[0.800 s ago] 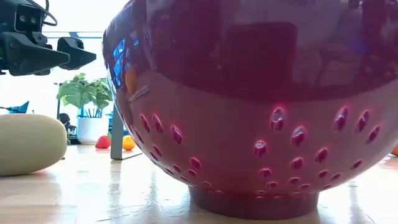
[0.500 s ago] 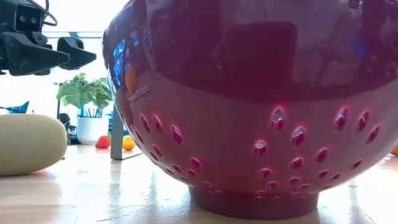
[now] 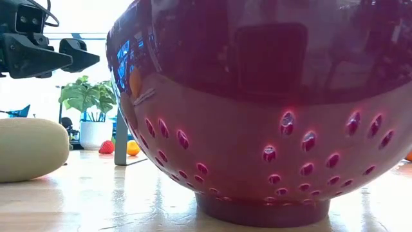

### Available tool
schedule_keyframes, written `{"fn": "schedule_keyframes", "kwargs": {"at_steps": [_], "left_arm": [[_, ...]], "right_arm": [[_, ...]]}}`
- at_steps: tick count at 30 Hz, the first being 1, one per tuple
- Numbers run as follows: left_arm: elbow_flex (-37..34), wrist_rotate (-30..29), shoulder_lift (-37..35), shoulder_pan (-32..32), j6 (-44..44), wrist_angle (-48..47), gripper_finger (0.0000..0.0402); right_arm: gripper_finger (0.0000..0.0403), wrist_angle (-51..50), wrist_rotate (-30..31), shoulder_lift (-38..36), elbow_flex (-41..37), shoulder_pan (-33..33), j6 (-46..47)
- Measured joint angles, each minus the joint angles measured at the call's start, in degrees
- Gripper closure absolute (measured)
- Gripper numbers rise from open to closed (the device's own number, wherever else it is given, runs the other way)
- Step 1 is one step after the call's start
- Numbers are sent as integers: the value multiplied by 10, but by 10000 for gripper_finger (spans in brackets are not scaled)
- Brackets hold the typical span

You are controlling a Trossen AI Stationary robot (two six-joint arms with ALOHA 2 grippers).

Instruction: Pick & Place Fruit

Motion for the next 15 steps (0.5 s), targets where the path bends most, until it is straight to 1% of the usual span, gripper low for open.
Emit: {"fn": "schedule_keyframes", "kwargs": {"at_steps": [6,9,12,15], "left_arm": [[0,0,0,0,0,0,110],[0,0,0,0,0,0,110],[0,0,0,0,0,0,110],[0,0,0,0,0,0,110]], "right_arm": [[394,5,0,0,0,0,-3],[394,38,0,0,0,0,-22],[394,129,0,1,0,0,-14],[394,283,-13,1,0,0,64]]}}
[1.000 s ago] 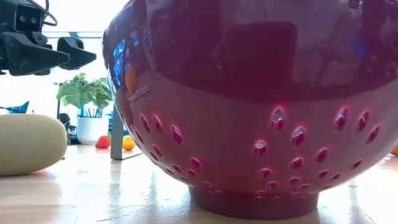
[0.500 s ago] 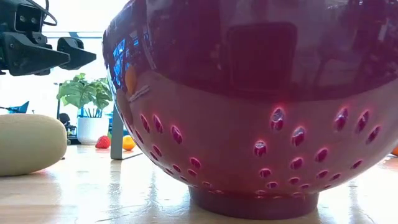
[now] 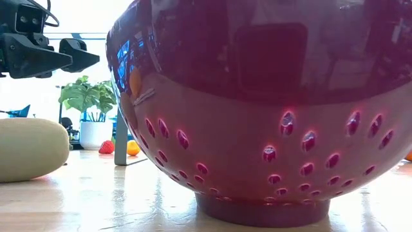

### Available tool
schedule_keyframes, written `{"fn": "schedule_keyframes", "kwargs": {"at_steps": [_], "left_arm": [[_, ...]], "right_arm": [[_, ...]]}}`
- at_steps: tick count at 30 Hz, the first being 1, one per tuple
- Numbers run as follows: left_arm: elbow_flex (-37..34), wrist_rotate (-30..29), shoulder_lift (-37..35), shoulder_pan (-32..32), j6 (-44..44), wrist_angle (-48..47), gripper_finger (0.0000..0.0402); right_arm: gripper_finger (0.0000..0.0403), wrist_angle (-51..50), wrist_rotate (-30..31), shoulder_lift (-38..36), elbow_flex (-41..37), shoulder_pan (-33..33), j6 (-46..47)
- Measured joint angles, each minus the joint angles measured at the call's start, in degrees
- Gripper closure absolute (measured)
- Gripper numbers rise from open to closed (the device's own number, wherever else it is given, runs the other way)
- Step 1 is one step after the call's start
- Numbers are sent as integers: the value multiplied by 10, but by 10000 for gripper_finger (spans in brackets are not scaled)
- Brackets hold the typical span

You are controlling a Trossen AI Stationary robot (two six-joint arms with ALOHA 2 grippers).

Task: Pick & Place Fruit
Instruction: Put the purple strainer bowl on the shelf

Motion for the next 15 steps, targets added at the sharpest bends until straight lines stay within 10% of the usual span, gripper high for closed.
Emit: {"fn": "schedule_keyframes", "kwargs": {"at_steps": [6,15], "left_arm": [[0,0,0,0,0,0,110],[0,0,0,0,0,0,110]], "right_arm": [[394,276,-21,5,19,0,94],[394,-12,-180,167,259,14,115]]}}
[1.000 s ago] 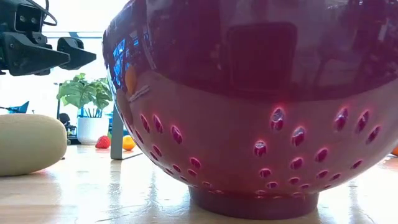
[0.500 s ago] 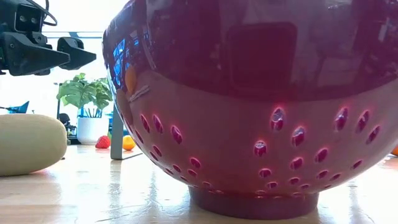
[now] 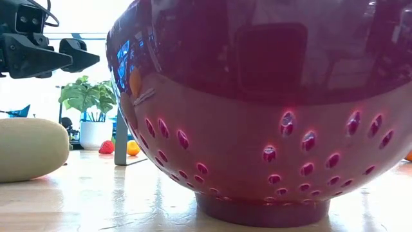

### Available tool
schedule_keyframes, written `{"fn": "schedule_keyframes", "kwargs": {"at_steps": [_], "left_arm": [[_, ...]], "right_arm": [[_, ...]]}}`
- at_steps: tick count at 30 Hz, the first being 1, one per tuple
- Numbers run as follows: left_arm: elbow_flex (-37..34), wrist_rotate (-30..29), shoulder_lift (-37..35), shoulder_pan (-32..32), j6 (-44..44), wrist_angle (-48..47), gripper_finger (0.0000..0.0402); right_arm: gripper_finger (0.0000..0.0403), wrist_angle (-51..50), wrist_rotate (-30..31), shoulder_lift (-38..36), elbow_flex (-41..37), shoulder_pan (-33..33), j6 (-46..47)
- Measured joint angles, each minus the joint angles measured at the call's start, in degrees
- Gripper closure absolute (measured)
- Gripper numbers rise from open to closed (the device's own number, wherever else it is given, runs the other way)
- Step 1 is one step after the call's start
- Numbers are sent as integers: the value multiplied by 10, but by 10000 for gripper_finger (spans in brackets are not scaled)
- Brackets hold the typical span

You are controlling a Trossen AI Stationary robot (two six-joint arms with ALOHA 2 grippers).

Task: Pick & Place Fruit
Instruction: Put the purple strainer bowl on the shelf

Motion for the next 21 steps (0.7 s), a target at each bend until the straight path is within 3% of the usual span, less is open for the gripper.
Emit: {"fn": "schedule_keyframes", "kwargs": {"at_steps": [6,13,17,21], "left_arm": [[0,0,0,0,0,0,110],[0,0,0,0,0,1,110],[0,0,0,0,0,0,110],[0,0,0,0,0,0,110]], "right_arm": [[394,-230,23,195,169,47,12],[394,-516,219,388,362,177,30],[394,-636,341,464,458,256,110],[394,-753,386,535,537,310,227]]}}
